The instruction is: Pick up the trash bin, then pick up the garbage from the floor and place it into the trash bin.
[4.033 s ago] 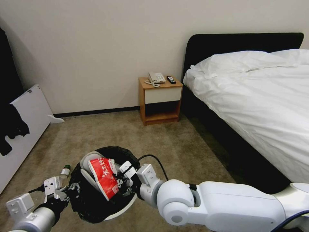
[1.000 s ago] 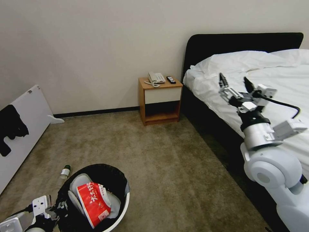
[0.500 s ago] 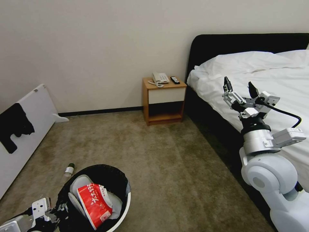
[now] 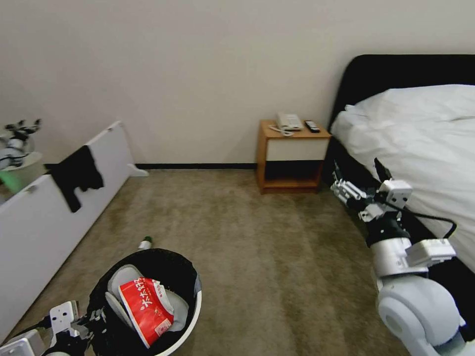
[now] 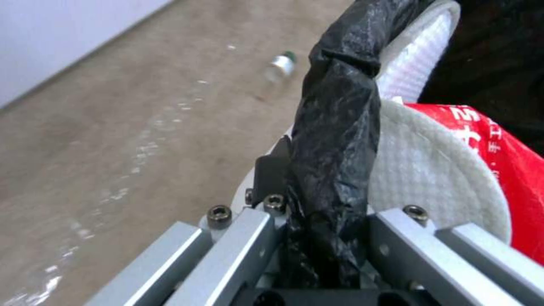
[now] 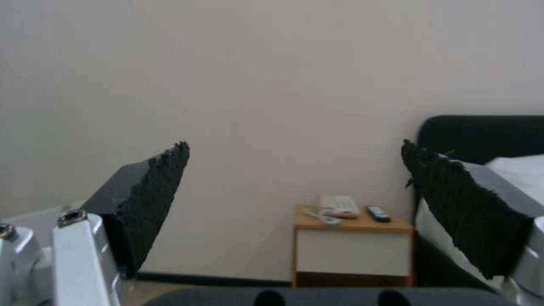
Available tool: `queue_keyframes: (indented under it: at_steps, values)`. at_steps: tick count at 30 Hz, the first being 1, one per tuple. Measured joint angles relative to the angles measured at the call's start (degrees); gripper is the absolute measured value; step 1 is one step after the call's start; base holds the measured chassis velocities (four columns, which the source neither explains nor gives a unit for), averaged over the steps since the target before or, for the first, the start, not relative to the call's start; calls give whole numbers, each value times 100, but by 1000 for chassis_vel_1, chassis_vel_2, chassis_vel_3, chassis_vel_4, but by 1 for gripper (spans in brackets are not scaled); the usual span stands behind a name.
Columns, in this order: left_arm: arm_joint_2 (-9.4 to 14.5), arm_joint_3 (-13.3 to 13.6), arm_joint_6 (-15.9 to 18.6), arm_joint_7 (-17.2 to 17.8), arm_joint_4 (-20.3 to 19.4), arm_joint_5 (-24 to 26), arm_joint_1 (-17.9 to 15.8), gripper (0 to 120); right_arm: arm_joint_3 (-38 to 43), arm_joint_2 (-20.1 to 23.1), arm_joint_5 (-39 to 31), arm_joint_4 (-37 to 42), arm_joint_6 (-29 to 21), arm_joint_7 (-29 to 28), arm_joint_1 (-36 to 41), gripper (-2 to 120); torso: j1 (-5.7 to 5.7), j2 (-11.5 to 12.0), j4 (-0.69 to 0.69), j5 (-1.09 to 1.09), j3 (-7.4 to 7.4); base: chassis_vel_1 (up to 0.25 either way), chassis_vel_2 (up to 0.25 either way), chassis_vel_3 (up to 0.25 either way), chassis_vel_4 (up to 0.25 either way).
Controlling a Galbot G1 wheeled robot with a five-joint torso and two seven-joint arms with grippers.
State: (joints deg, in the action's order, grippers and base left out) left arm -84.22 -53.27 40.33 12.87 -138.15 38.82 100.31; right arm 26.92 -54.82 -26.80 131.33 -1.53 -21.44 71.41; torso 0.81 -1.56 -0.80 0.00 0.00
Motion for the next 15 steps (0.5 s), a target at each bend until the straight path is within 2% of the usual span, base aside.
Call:
queue_keyframes:
  at_steps: [4,15]
  values:
    - [-20,1,-15,-31,21,-53,-25,2,124,-96,360,130,-35,179,506,94,0,0,1,-1,0,126,117,115,124]
    - [-90,-3,-74,-179,47,-309,-39,2,285,-300,1264,122,-50,443,1010,93,0,0,0,0,0,124,126,122,122]
